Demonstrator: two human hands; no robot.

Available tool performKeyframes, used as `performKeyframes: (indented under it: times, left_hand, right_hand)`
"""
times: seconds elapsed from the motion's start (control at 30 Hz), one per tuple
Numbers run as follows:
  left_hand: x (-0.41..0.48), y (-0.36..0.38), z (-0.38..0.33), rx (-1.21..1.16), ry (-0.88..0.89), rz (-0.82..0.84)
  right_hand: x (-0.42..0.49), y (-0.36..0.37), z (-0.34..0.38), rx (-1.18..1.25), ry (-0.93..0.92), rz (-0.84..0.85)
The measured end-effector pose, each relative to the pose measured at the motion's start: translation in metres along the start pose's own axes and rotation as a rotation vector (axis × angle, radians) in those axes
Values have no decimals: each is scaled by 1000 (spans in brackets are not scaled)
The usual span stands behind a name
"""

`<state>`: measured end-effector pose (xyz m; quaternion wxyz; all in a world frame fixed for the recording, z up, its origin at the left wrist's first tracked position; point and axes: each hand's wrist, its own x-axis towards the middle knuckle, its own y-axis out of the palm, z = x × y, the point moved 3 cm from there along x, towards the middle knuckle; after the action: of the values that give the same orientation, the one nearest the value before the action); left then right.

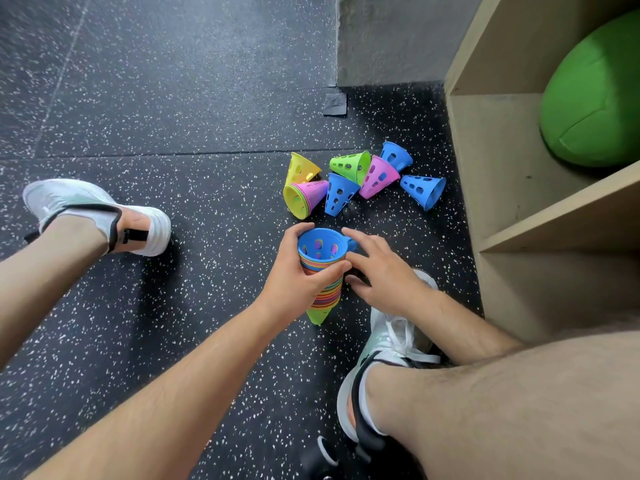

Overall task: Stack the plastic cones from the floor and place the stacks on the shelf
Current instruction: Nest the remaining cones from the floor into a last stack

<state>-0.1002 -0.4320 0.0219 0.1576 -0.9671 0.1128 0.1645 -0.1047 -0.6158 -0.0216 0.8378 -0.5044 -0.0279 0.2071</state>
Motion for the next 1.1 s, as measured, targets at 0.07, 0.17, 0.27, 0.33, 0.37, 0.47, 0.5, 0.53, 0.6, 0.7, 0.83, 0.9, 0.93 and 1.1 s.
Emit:
performKeyframes:
  times: [0.07,0.17,0.27,0.33,0.37,0.47,0.5,0.53,0.6,0.7,0.83,0.9,0.93,1.1]
  left_hand:
    - [-3,-3,0,-26,-10,-25]
    - [-10,-9,0,-68,-17,-58]
    - [-14,-14,1,-80,-24,-69]
    - [-15,-15,3,-88,-29,-69]
    - [-16,-15,3,-84,-30,-68]
    - [-14,-13,3,-78,-26,-58]
    - [-13,-12,2,-80,-26,-53]
    - [-12,-11,3,-82,-26,-48]
    - [-10,-9,3,-81,-26,-42]
    - [-7,-6,2,-67,-33,-27]
    - [-4,-5,-2,-62,-35,-26]
    - [-3,-4,-4,-59,-29,-25]
    - [-3,-3,-4,-60,-29,-24]
    - [-2,-3,-5,-77,-18,-20]
  right_hand:
    - [5,2,1,-45,-64,-1]
    - [18,2,5,-196,-123,64]
    - [34,-2,5,-320,-94,152]
    - [42,-4,3,-362,-70,120]
    - [45,-4,1,-366,-54,90]
    - [45,-8,-3,-315,-8,-61]
    - [44,-11,-5,-282,1,-116]
    - [43,-14,-9,-235,14,-160]
    - [39,-23,-16,-82,63,-213]
    - [32,-46,-19,189,134,-324]
    - [28,-80,3,422,97,-435]
    - [26,-89,18,472,41,-416]
    - [24,-91,25,485,12,-400]
    - [16,-87,45,404,-68,-210]
